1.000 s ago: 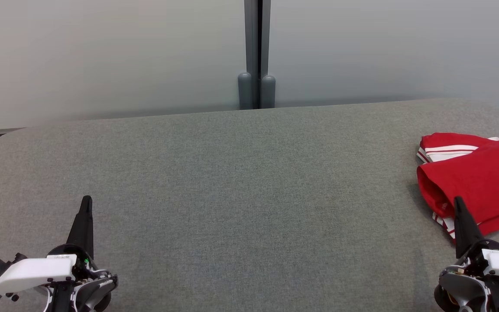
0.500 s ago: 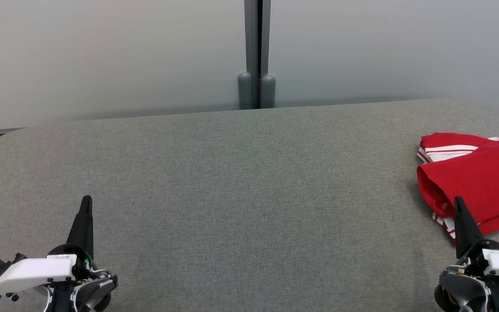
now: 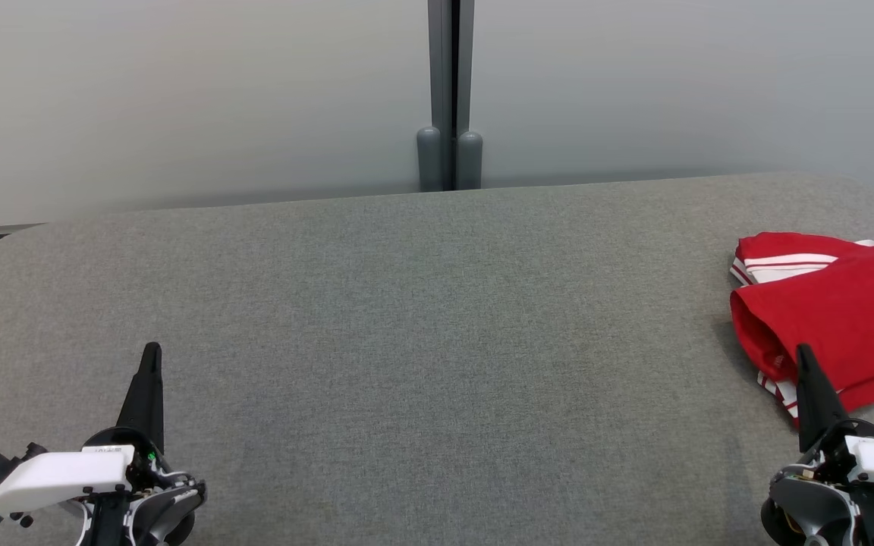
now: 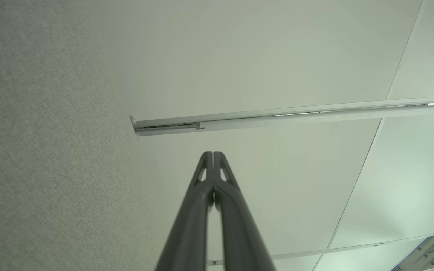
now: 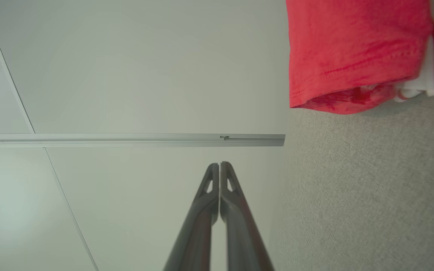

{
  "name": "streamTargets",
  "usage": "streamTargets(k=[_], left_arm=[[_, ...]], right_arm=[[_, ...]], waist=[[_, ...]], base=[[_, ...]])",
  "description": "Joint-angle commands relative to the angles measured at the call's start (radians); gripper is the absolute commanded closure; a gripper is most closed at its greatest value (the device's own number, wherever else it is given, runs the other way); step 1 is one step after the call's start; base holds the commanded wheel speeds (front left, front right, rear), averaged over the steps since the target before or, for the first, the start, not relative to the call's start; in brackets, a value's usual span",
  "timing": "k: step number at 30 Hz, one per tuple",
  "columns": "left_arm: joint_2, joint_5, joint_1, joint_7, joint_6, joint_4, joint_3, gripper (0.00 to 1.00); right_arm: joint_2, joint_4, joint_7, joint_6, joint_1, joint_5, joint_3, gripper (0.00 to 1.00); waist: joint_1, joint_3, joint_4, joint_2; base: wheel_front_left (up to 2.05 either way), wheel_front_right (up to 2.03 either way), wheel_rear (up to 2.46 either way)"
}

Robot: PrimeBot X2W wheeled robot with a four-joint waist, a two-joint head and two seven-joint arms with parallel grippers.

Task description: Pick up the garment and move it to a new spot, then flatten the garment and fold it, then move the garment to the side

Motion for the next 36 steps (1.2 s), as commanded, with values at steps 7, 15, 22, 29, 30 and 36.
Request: streamTargets(k=[7, 15, 22, 29, 30, 36], left_arm=[[0.002, -0.002, -0.009, 0.003, -0.003, 0.001, 0.004, 1.00], [0.002, -0.002, -0.009, 0.003, -0.003, 0.001, 0.003, 1.00], [0.002, -0.002, -0.009, 0.003, -0.003, 0.001, 0.003, 1.00], [0.002, -0.002, -0.009, 0.003, -0.003, 0.001, 0.003, 1.00], [0.002, -0.002, -0.009, 0.003, -0.003, 0.001, 0.003, 1.00], [0.002, -0.002, -0.009, 0.003, -0.003, 0.001, 0.003, 1.00]], right_arm=[[-0.001, 0.002, 0.007, 0.000, -0.012, -0.003, -0.002, 1.00], [-0.001, 0.002, 0.007, 0.000, -0.012, -0.004, -0.002, 1.00], [0.000, 0.002, 0.008, 0.000, -0.012, -0.004, -0.003, 1.00], [0.000, 0.002, 0.008, 0.000, -0.012, -0.005, -0.003, 1.00], [0.000, 0.002, 0.008, 0.000, -0.012, -0.005, -0.004, 1.00], [0.001, 0.002, 0.009, 0.000, -0.012, -0.006, -0.004, 1.00]], waist=[[0.0000, 0.000, 0.000, 0.0000], [0.0000, 0.000, 0.000, 0.0000], [0.0000, 0.000, 0.000, 0.0000], [0.0000, 0.000, 0.000, 0.0000], [0.0000, 0.000, 0.000, 0.0000], [0.0000, 0.000, 0.000, 0.0000]], base=[[0.00, 0.00, 0.00], [0.00, 0.00, 0.00], [0.00, 0.00, 0.00], [0.00, 0.00, 0.00], [0.00, 0.00, 0.00], [0.00, 0.00, 0.00]])
